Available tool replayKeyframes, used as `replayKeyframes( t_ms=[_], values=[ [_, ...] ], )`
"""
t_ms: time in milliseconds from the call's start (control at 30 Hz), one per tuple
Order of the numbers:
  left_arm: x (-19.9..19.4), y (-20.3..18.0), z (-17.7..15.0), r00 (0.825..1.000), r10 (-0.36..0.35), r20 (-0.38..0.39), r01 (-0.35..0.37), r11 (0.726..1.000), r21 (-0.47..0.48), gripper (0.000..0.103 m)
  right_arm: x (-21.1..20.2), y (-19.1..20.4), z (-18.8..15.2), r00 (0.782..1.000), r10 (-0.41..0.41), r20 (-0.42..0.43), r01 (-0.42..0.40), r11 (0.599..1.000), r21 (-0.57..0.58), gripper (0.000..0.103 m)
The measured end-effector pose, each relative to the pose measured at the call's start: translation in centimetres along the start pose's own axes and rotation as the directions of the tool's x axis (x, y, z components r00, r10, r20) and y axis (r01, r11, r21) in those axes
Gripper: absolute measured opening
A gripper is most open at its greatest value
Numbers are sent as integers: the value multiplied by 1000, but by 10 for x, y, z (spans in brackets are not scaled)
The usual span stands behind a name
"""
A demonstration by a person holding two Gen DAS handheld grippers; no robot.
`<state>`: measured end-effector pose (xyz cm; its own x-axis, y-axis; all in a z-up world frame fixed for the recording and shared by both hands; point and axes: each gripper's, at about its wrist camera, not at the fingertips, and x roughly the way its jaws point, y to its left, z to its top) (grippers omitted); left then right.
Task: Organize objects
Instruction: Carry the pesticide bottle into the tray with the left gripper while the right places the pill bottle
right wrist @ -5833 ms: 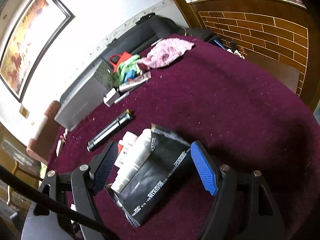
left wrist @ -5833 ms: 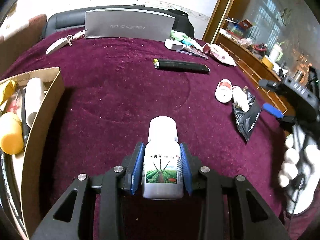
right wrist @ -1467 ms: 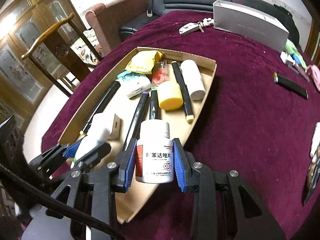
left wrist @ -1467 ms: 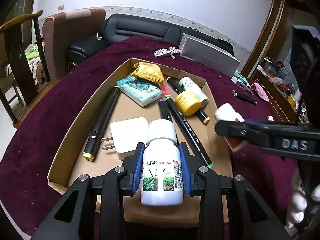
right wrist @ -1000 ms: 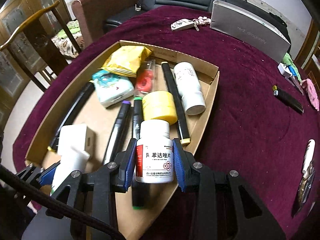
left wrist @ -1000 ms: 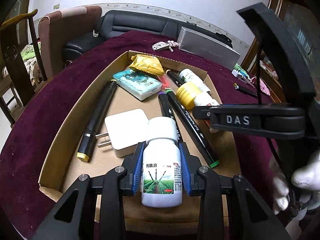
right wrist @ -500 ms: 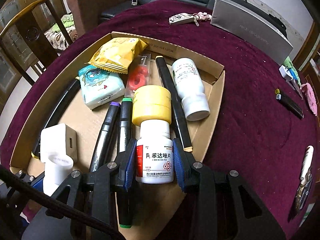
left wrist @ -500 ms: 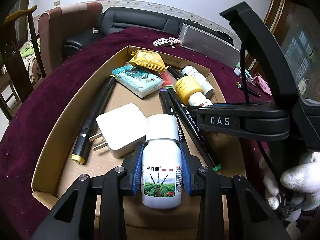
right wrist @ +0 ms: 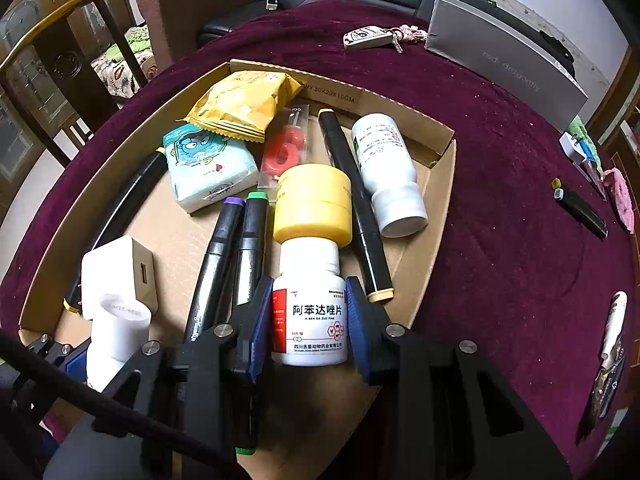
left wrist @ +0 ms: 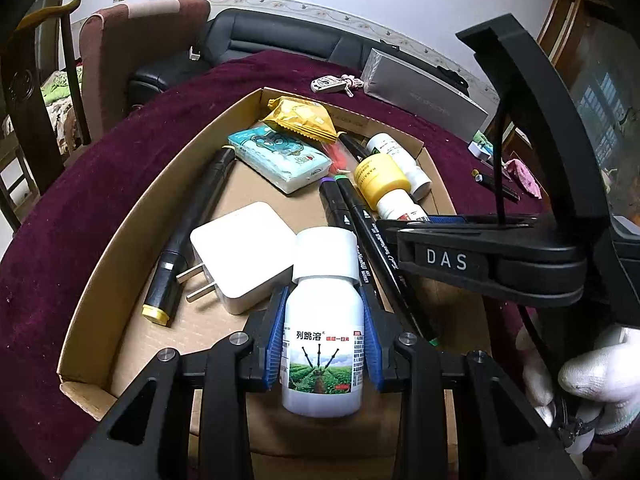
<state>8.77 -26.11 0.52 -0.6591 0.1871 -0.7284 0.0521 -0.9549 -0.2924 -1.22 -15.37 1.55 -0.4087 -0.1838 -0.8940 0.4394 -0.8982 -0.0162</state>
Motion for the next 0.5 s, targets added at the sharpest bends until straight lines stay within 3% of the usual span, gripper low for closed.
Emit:
replayKeyframes(
  t_ms=[300, 500],
  values=[
    [0, 0, 0, 1000, -3, 0, 3, 1000, 1, 32, -12, 1, -3, 999, -6, 36, 6, 1000, 7, 33],
    [-1, -4, -1, 1000, -12, 0, 12, 1000, 10, 47, -31, 2, -7, 994, -45, 104, 47, 999, -10, 37]
  ],
)
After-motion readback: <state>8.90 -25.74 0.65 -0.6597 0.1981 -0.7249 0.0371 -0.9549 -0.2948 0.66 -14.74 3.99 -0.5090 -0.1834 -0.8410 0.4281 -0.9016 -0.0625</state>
